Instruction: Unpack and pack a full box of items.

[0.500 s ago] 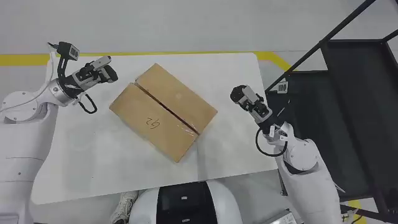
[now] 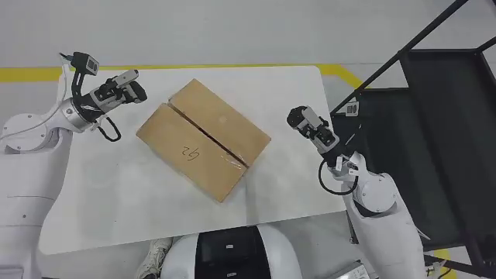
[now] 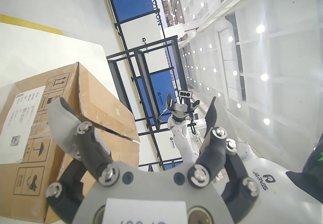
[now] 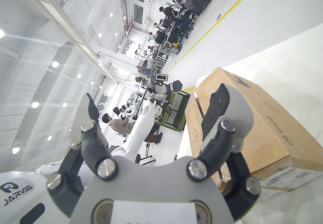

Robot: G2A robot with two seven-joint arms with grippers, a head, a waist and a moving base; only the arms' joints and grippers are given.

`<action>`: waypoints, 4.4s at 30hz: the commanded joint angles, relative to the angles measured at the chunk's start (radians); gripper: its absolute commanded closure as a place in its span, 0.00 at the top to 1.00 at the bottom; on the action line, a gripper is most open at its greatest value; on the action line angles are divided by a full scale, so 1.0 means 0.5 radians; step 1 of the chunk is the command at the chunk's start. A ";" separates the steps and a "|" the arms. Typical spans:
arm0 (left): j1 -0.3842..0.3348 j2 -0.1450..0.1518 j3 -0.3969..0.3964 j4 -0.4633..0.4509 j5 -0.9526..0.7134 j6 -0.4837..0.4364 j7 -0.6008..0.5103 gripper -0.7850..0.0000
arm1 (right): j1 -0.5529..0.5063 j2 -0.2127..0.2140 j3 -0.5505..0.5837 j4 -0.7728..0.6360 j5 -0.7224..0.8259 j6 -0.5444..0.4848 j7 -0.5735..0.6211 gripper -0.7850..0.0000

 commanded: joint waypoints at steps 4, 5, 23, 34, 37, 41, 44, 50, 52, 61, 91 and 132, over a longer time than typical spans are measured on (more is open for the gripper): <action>-0.012 -0.006 0.043 -0.033 0.126 0.041 0.058 1.00 | -0.002 0.002 -0.005 0.023 -0.058 0.078 -0.020 1.00; -0.025 -0.005 0.052 -0.021 0.172 0.027 0.037 1.00 | -0.004 0.004 -0.010 0.031 -0.089 0.111 -0.021 1.00; -0.410 -0.054 0.280 0.540 0.757 -0.501 0.050 1.00 | -0.095 0.060 -0.134 0.000 -0.442 0.695 0.400 1.00; -0.530 -0.162 0.544 0.767 0.830 -0.537 0.084 1.00 | 0.021 0.058 -0.223 0.120 -0.400 0.954 0.291 1.00; -0.547 -0.158 0.552 0.808 0.843 -0.562 0.003 1.00 | 0.045 0.063 -0.256 0.138 -0.448 1.059 0.325 1.00; -0.524 -0.145 0.536 0.811 0.808 -0.610 -0.084 1.00 | 0.092 0.063 -0.309 0.173 -0.429 1.180 0.363 1.00; -0.505 -0.128 0.510 0.796 0.789 -0.619 -0.142 1.00 | 0.151 0.055 -0.343 0.219 -0.358 1.218 0.320 1.00; -0.397 -0.080 0.483 0.632 0.815 -0.583 -0.193 1.00 | 0.256 0.040 -0.365 0.328 -0.217 1.165 0.168 1.00; -0.355 -0.058 0.460 0.578 0.804 -0.560 -0.216 1.00 | 0.286 0.036 -0.368 0.366 -0.155 1.172 0.152 1.00; -0.120 0.046 0.360 0.264 0.628 -0.458 -0.319 1.00 | 0.447 0.024 -0.383 0.460 0.000 1.216 0.076 1.00; 0.235 0.453 0.528 -0.492 0.552 -0.257 -0.520 1.00 | 0.963 0.003 -0.585 0.755 -0.095 1.234 0.071 1.00; 0.223 0.688 0.548 -0.378 -0.573 -0.647 -0.130 1.00 | 0.454 0.164 -0.328 0.424 -0.159 0.641 0.880 1.00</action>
